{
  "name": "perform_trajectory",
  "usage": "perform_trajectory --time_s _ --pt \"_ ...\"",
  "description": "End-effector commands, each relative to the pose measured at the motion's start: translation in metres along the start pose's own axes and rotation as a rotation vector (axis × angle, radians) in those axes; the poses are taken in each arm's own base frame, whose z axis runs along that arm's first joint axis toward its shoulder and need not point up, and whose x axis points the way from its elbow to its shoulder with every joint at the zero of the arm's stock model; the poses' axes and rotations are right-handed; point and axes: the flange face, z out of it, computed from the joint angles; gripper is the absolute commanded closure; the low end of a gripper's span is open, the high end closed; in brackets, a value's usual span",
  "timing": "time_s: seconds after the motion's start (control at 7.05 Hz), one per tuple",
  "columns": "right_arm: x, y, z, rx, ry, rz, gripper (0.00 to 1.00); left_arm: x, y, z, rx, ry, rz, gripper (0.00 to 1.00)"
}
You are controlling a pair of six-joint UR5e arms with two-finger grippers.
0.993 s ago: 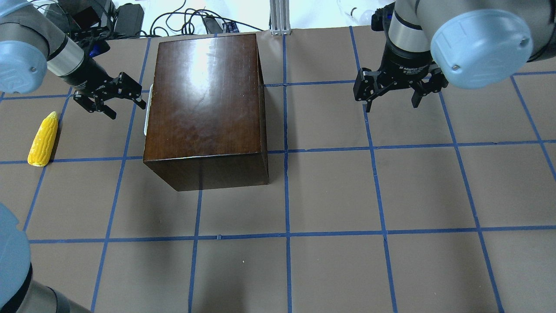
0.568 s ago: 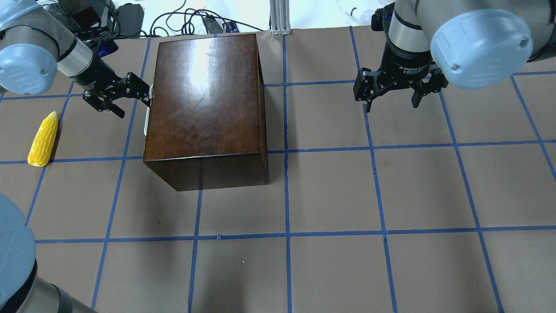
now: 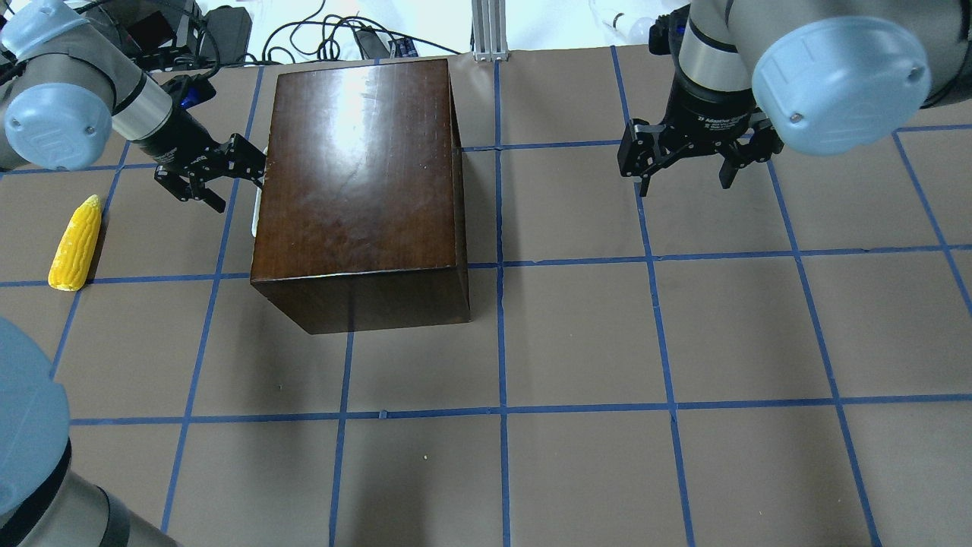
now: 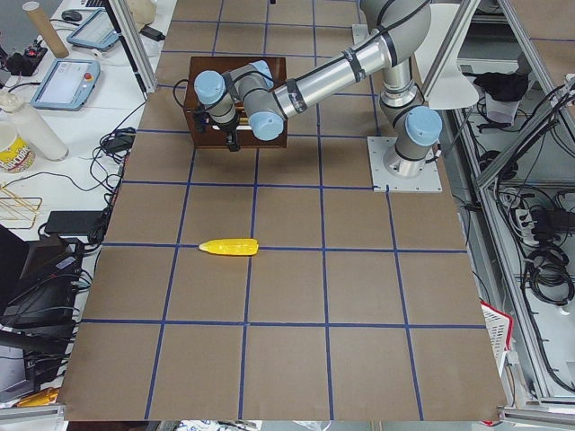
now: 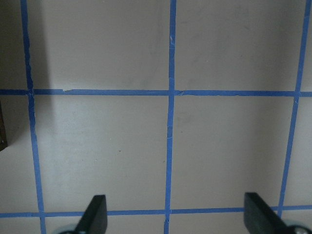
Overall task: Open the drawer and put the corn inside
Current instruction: 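Lower the left gripper and hook it around the white drawer handle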
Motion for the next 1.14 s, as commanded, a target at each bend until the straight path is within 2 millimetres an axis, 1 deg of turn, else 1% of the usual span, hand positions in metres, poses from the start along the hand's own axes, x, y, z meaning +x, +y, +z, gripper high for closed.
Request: perform_trajectory --time_s 0.0,0.57,0.85,0.99 --pt "0.0000 -0.0001 0.0001 0.000 0.000 0.000 0.00 -0.0022 -0.0016 0.0053 -0.010 0.001 -0.002 0.00" --pt "0.0000 -0.0001 0.0001 0.000 0.000 0.000 0.00 -0.0059 -0.0031 0.0101 -0.020 -0.007 0.028 0.00" --pt "0.0000 -0.0002 0.0000 0.001 0.000 0.000 0.00 -0.0068 -0.0050 0.0050 -0.013 -0.015 0.029 0.00" --pt "0.0001 0.0003 -0.0008 0.003 0.000 0.000 0.00 -0.0104 -0.0037 0.0026 -0.016 -0.038 0.035 0.00"
